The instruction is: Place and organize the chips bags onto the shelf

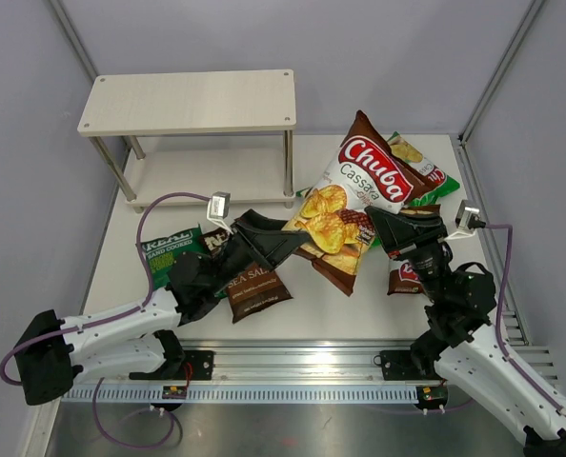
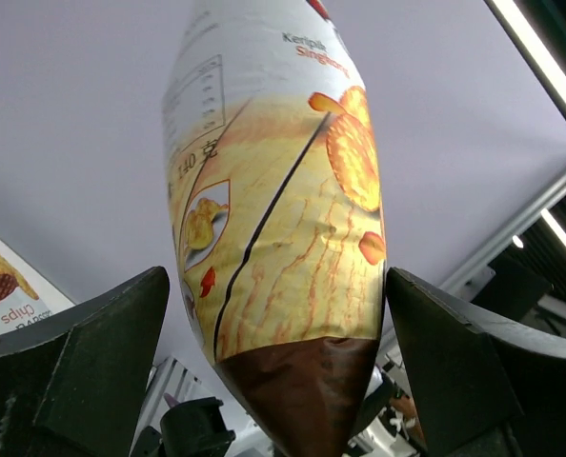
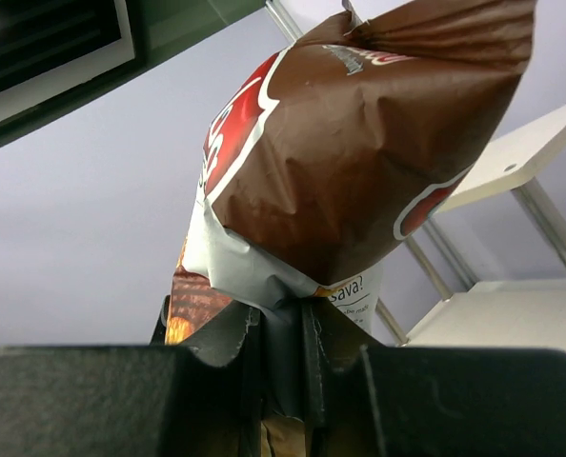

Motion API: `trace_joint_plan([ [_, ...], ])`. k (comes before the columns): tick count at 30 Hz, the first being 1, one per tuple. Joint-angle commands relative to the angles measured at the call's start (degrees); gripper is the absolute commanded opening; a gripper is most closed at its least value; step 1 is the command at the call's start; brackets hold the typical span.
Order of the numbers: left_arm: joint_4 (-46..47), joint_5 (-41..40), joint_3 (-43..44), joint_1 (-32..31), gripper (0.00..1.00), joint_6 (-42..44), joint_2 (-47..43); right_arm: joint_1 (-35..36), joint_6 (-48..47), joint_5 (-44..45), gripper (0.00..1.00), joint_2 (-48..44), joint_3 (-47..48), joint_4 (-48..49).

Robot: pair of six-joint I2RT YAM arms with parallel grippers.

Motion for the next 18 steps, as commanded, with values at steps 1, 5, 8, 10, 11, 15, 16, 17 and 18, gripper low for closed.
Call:
trace_joint_plan([
  [1,-4.5,-8.4,3.5,-0.7,0.99,-1.8,-0.9,0.6,-6.1,1.8,0.07,0.7,-0.8,10.3],
  [5,-7.6,-11.2,4.7,-1.0,0.99,-2.6,0.1,0.6,-6.8,1.8,0.07,3.9,-2.1,16.1],
  [8,-8.0,-12.4,4.9,-0.9,0.96,-3.2,1.3,0.8,-6.3,1.8,0.06,5.9,-2.1,19.5],
  [10,-8.4,-12.8,5.0,-1.0,0.86,-3.3,1.8,1.3,-6.6,1.6,0.06,7.0,-2.0,20.4],
  [11,-8.6,-13.5,5.1,-1.0,0.68,-3.0,1.9,1.4,-6.8,1.6,0.06,7.5,-2.0,20.9],
  [15,-10.9,-14.6,6.0,-0.2,0.27,-1.0,1.1,1.6,-7.4,0.9,0.09,7.3,-2.3,20.5],
  [16,-12.8,-14.4,6.3,0.3,0.21,-0.6,0.7,1.6,-7.7,1.0,0.11,7.0,-2.5,20.3],
  [17,-13.6,-13.4,6.7,1.8,0.16,-0.5,0.2,1.6,-8.2,1.4,0.15,6.4,-2.8,18.7],
  [18,-13.8,-12.4,6.8,2.7,0.12,-0.5,0.0,1.6,-8.5,1.8,0.19,5.4,-2.9,18.1],
])
